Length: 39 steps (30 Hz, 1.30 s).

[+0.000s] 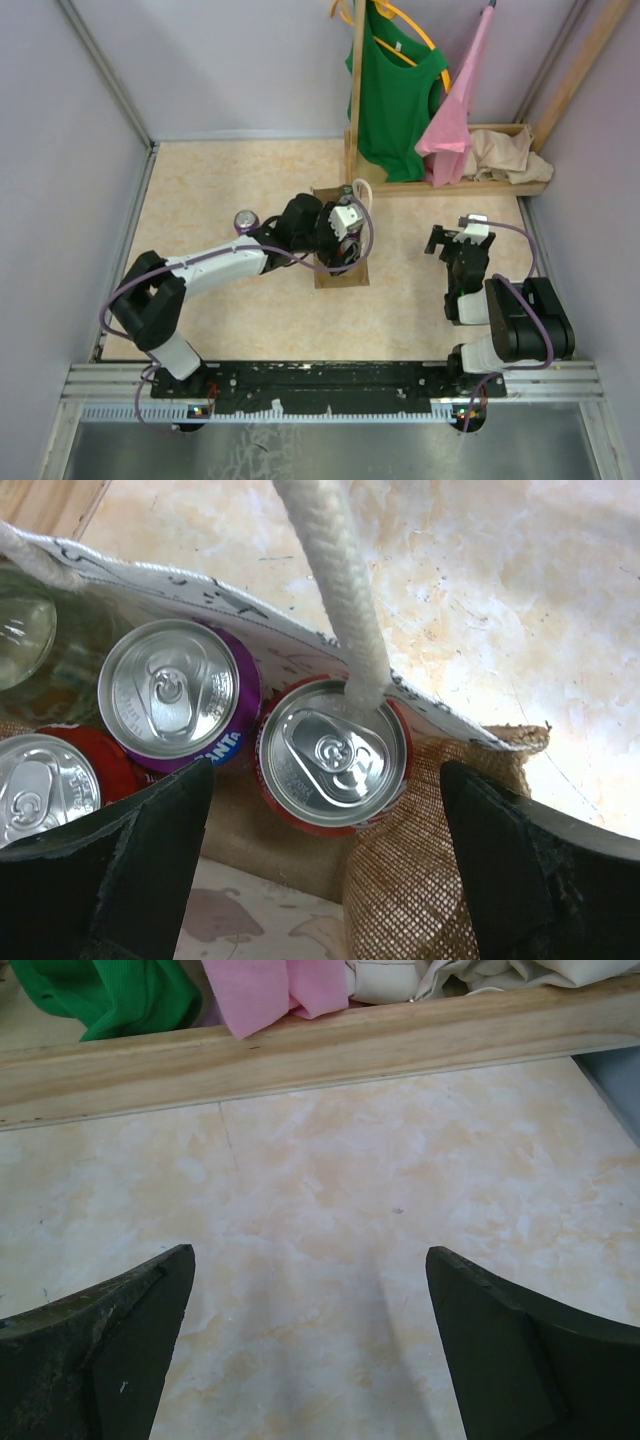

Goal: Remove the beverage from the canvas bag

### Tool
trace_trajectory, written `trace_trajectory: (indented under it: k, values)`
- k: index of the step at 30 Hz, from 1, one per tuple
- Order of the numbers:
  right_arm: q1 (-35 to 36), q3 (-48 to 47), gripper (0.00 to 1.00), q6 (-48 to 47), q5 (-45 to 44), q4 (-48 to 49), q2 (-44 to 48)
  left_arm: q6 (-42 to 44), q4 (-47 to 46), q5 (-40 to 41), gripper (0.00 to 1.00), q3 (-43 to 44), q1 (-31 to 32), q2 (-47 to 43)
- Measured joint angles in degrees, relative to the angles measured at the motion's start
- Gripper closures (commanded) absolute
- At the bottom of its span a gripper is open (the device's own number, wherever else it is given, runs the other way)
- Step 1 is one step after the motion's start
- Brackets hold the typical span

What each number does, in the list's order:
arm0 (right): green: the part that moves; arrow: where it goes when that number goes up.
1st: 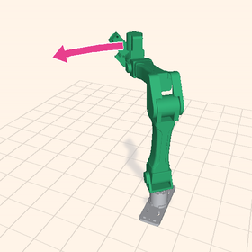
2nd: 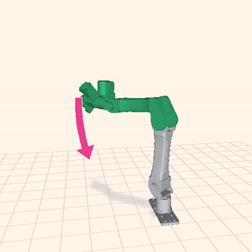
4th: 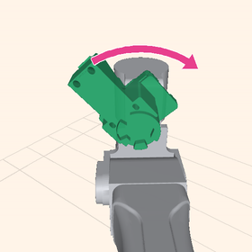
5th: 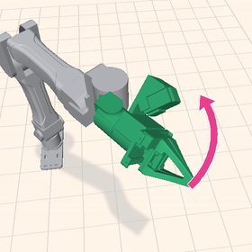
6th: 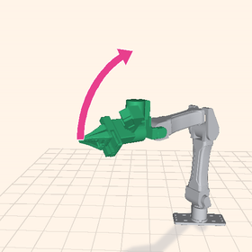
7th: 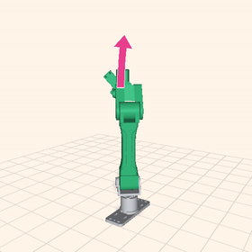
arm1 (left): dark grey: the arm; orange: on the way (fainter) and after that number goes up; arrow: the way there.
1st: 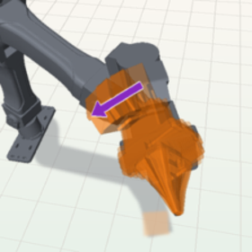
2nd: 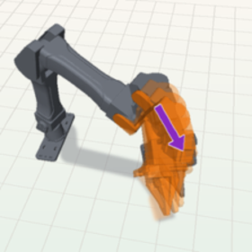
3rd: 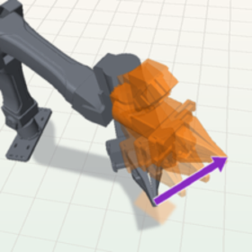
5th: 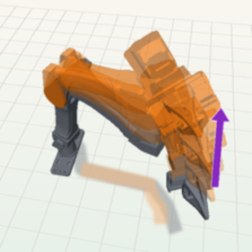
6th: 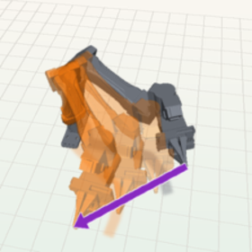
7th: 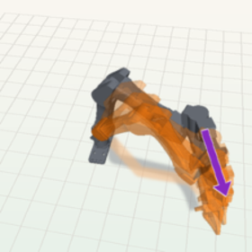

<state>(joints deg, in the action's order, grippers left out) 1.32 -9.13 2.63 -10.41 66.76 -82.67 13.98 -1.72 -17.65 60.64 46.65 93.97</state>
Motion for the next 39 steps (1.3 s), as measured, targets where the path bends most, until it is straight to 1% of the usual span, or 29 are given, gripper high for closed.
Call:
trace_trajectory:
  k: [5,7,11,16,18,21,24,29,34,39]
  values:
    - [0.00,0.00,0.01,0.00,0.00,0.00,0.00,-0.42,0.61,1.86,0.01,1.73,0.59,1.31]
    - [0.00,0.00,0.01,0.00,0.00,0.00,0.00,-1.11,2.19,2.67,0.02,3.43,0.79,2.25]
    - [0.00,0.00,0.01,0.00,0.02,0.00,0.00,-3.08,8.74,4.81,0.05,11.61,0.94,6.73]
    - [0.00,0.00,0.01,0.00,0.00,0.00,0.00,-5.53,19.02,5.62,0.13,22.56,1.20,12.20]
    - [0.00,0.00,0.01,0.00,0.02,0.00,0.00,-6.43,21.09,5.64,0.16,23.93,1.22,12.66]
    - [0.00,0.00,0.01,0.00,0.00,0.00,0.00,-7.69,23.08,5.62,0.18,24.11,1.27,12.63]
    - [0.00,0.00,0.01,0.00,0.00,0.00,0.00,-8.63,24.74,5.70,0.16,24.11,1.55,12.63]
    - [0.00,0.00,0.01,0.00,0.00,0.00,0.00,-8.74,27.12,6.93,0.01,23.98,2.84,12.33]
    - [0.00,0.00,0.01,0.00,0.02,0.00,0.00,-7.72,26.95,8.63,0.00,23.41,3.98,10.34]
    - [0.00,0.00,0.01,0.00,0.00,0.00,0.00,-7.28,24.15,9.07,0.01,21.55,4.28,8.15]
